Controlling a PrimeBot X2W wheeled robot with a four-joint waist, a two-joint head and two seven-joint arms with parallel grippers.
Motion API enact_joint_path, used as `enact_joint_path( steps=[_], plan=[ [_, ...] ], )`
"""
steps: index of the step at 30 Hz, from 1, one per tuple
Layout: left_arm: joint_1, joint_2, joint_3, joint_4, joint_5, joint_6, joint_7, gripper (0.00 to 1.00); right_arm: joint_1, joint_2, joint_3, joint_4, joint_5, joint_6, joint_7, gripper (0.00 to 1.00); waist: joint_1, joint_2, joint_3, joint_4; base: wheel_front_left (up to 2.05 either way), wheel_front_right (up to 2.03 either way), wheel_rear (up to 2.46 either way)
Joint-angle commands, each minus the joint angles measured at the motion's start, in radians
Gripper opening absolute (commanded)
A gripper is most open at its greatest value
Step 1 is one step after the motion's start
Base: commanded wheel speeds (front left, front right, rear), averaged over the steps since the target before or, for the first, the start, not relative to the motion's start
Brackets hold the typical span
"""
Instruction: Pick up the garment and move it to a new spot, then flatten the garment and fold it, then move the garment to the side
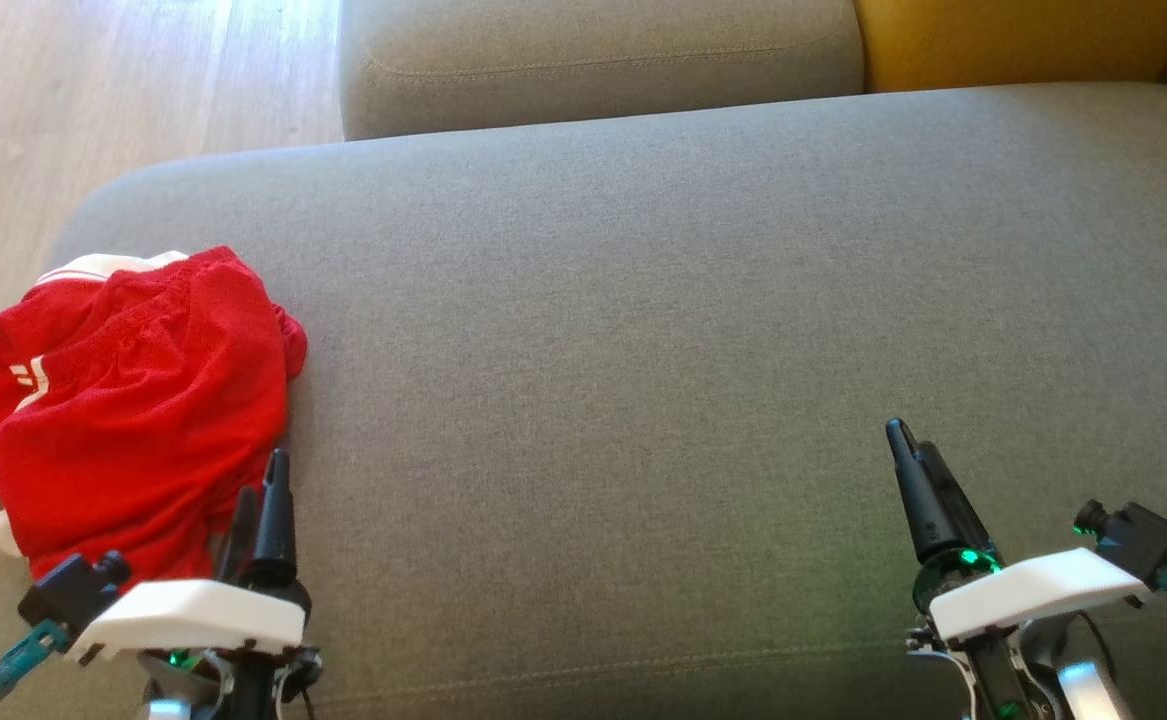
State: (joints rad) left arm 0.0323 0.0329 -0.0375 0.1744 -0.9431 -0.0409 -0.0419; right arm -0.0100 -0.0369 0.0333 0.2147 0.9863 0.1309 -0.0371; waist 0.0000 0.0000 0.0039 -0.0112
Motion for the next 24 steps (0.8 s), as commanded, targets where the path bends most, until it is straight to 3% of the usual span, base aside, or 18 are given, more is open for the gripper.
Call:
enact_joint_path(
  steps=[1, 24],
  plan=[
    [-0.029, 0.018, 0.005, -0.046, 0.034, 0.006, -0.012, 1.00, -0.050, -0.007, 0.015, -0.046, -0.034, 0.000, -0.016, 1.00, 0.0000, 0.0000, 0.001, 0.000, 0.00, 0.00, 0.00],
    [-0.027, 0.082, -0.104, -0.133, 0.346, 0.117, -0.079, 1.00, -0.060, -0.009, 0.067, -0.111, -0.324, 0.000, -0.083, 1.00, 0.0000, 0.0000, 0.001, -0.010, 0.00, 0.00, 0.00]
  ],
)
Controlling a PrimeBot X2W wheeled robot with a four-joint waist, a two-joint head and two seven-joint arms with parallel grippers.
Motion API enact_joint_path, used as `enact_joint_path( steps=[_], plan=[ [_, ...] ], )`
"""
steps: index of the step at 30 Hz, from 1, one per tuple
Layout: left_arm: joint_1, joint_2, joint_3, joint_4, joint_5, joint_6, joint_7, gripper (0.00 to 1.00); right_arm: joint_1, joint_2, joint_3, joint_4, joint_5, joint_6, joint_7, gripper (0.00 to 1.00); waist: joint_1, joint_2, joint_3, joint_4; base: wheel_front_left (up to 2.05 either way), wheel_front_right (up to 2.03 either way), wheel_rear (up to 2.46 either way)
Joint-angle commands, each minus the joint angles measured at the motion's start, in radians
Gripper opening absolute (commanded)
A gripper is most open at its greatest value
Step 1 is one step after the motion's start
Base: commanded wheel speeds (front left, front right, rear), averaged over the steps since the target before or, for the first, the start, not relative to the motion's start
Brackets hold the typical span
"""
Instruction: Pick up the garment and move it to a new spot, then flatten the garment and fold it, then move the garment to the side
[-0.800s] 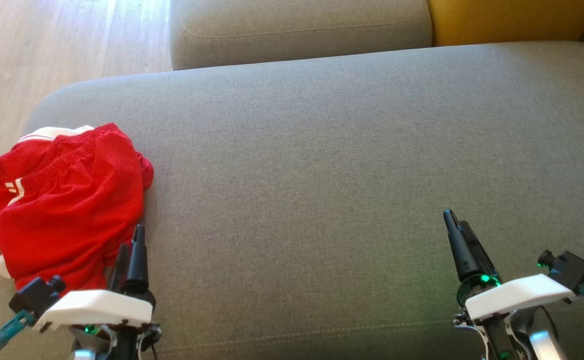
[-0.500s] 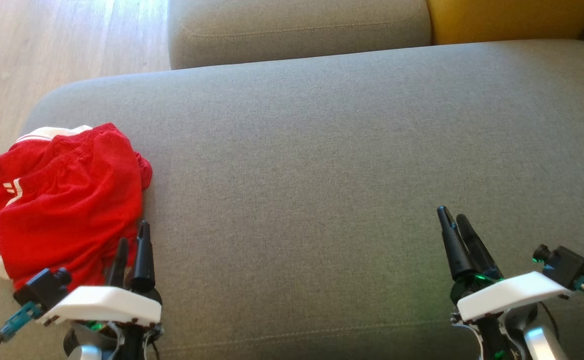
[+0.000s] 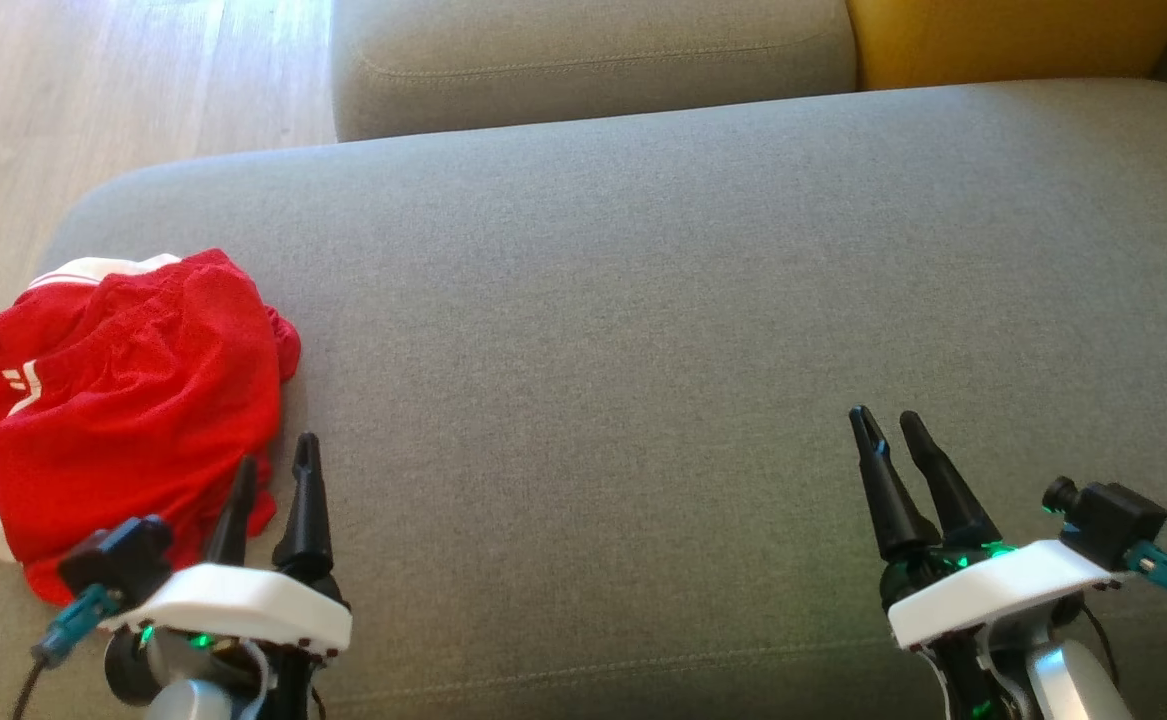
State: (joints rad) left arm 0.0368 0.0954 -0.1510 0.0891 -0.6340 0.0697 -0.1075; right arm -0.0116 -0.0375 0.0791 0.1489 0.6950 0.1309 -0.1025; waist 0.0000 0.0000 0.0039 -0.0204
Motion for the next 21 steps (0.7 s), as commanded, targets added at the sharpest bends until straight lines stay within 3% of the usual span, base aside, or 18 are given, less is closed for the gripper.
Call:
enact_joint_path(
  steps=[1, 21],
  plan=[
    [-0.032, 0.025, 0.001, -0.052, 0.053, 0.011, -0.017, 1.00, -0.059, -0.009, 0.023, -0.048, -0.045, 0.000, -0.021, 1.00, 0.0000, 0.0000, 0.002, -0.001, 0.00, 0.00, 0.00],
    [-0.040, 0.079, -0.097, -0.113, 0.286, 0.112, -0.076, 1.00, -0.073, -0.010, 0.023, -0.085, -0.295, 0.000, -0.080, 1.00, 0.0000, 0.0000, 0.010, -0.002, 0.00, 0.00, 0.00]
  ],
)
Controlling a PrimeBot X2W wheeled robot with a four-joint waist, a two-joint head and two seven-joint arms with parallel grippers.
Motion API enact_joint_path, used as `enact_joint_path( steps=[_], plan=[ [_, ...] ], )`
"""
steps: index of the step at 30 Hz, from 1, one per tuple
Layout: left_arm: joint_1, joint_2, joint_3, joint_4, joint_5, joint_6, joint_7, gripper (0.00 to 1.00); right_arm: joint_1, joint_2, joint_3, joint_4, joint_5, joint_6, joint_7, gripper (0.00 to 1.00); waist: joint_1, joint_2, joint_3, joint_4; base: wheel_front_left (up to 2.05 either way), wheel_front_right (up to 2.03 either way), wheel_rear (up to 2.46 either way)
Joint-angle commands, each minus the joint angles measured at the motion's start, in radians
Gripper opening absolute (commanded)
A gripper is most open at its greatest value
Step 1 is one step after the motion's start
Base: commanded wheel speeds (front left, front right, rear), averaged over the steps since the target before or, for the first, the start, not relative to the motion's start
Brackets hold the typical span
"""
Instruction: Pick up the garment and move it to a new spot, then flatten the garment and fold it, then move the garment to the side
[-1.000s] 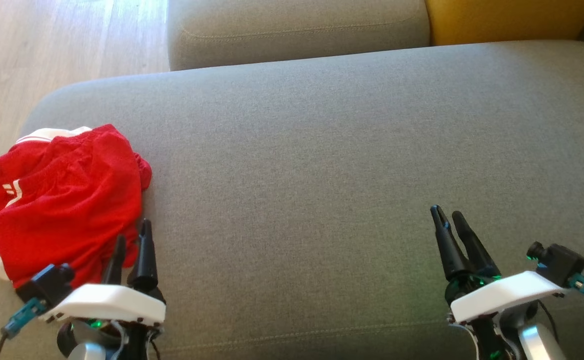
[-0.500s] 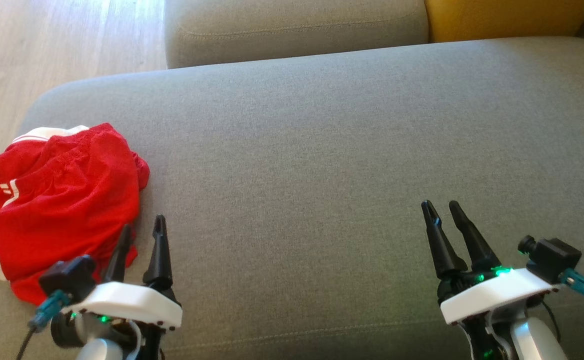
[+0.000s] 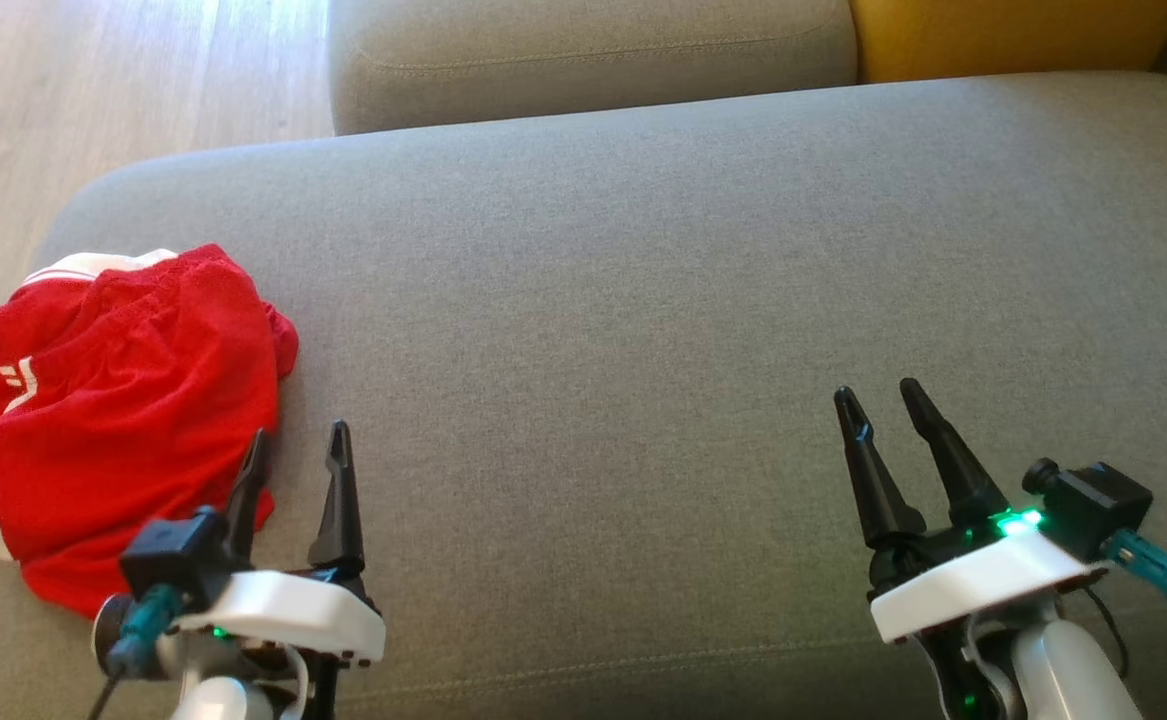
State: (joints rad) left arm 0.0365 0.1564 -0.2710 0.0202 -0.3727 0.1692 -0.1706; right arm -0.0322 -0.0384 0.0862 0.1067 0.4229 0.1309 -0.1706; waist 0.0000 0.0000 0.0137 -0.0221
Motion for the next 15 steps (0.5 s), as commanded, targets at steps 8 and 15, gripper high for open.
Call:
enact_joint_path(
  steps=[8, 15],
  plan=[
    [-0.040, 0.031, 0.001, -0.070, 0.122, 0.038, -0.036, 1.00, -0.060, -0.010, 0.018, -0.053, -0.119, 0.000, -0.036, 1.00, 0.0000, 0.0000, 0.000, -0.005, 0.00, 0.00, 0.00],
    [-0.037, 0.040, -0.021, -0.090, 0.213, 0.061, -0.056, 1.00, -0.063, -0.011, 0.028, -0.063, -0.209, 0.000, -0.056, 1.00, 0.0000, 0.0000, -0.005, -0.007, 0.00, 0.00, 0.00]
  ],
)
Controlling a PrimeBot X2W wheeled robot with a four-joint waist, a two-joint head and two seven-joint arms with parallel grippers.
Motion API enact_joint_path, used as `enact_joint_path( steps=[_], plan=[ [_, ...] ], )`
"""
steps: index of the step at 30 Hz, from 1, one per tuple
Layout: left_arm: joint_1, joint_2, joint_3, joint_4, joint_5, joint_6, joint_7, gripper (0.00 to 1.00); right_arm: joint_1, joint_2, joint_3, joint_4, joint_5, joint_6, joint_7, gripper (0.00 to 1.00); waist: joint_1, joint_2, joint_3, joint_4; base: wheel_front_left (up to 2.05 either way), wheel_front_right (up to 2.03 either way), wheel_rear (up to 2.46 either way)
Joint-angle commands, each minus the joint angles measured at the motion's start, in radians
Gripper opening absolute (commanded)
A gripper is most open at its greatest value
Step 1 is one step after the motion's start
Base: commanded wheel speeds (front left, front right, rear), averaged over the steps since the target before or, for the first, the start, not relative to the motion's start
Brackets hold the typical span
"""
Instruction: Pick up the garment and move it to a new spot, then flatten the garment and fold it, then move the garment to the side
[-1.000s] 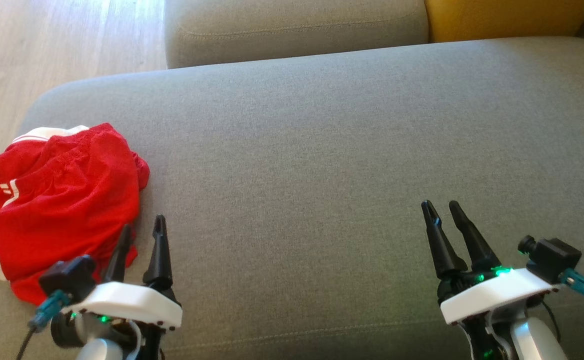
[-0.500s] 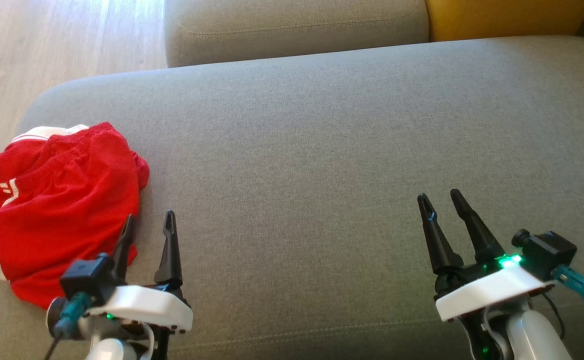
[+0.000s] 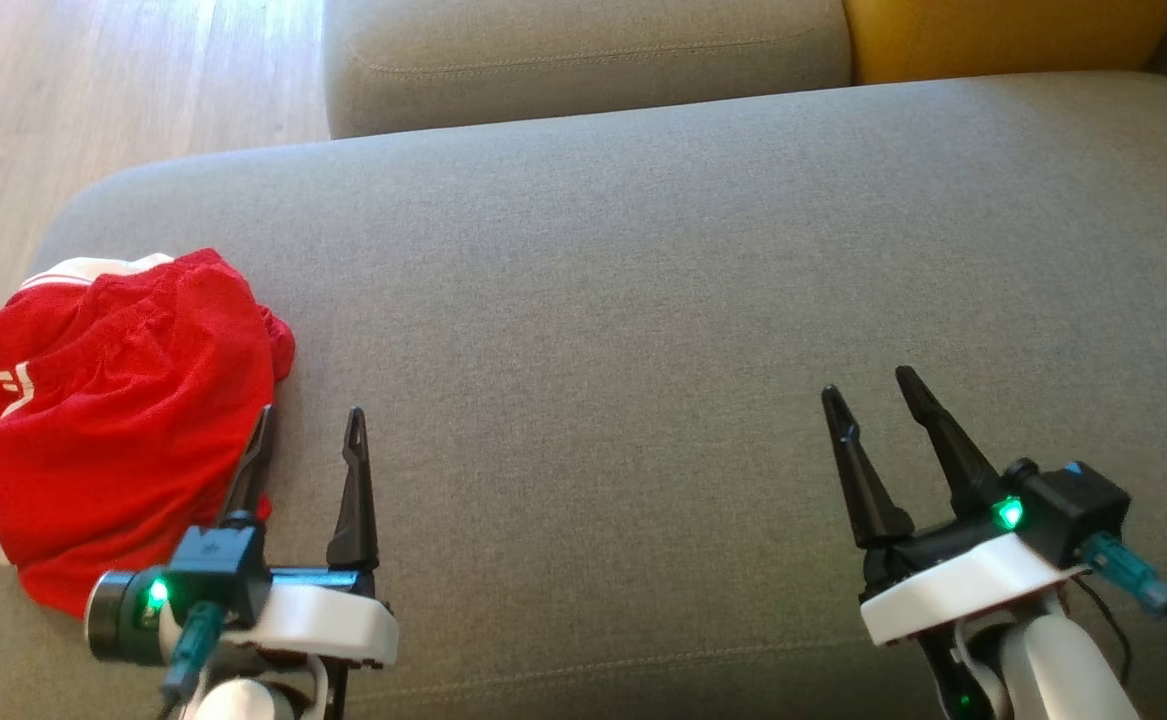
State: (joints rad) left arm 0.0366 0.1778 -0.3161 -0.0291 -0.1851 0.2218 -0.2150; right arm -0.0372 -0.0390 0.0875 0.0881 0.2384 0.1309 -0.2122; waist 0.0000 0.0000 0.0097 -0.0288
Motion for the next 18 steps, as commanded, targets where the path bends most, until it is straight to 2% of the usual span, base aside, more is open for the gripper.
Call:
enact_joint_path(
  steps=[1, 10, 18],
  plan=[
    [-0.037, 0.019, 0.021, -0.044, 0.037, 0.012, -0.015, 1.00, -0.058, -0.010, 0.029, -0.045, -0.038, 0.000, -0.018, 1.00, 0.0000, 0.0000, -0.002, -0.001, 0.00, 0.00, 0.00],
    [-0.032, 0.024, -0.009, -0.074, 0.153, 0.043, -0.041, 1.00, -0.060, -0.011, 0.055, -0.053, -0.155, 0.000, -0.044, 1.00, 0.0000, 0.0000, -0.004, -0.003, 0.00, 0.00, 0.00],
    [-0.032, 0.022, -0.011, -0.077, 0.175, 0.047, -0.047, 1.00, -0.062, -0.011, 0.053, -0.053, -0.183, 0.000, -0.050, 1.00, 0.0000, 0.0000, 0.002, -0.001, 0.00, 0.00, 0.00]
  ],
)
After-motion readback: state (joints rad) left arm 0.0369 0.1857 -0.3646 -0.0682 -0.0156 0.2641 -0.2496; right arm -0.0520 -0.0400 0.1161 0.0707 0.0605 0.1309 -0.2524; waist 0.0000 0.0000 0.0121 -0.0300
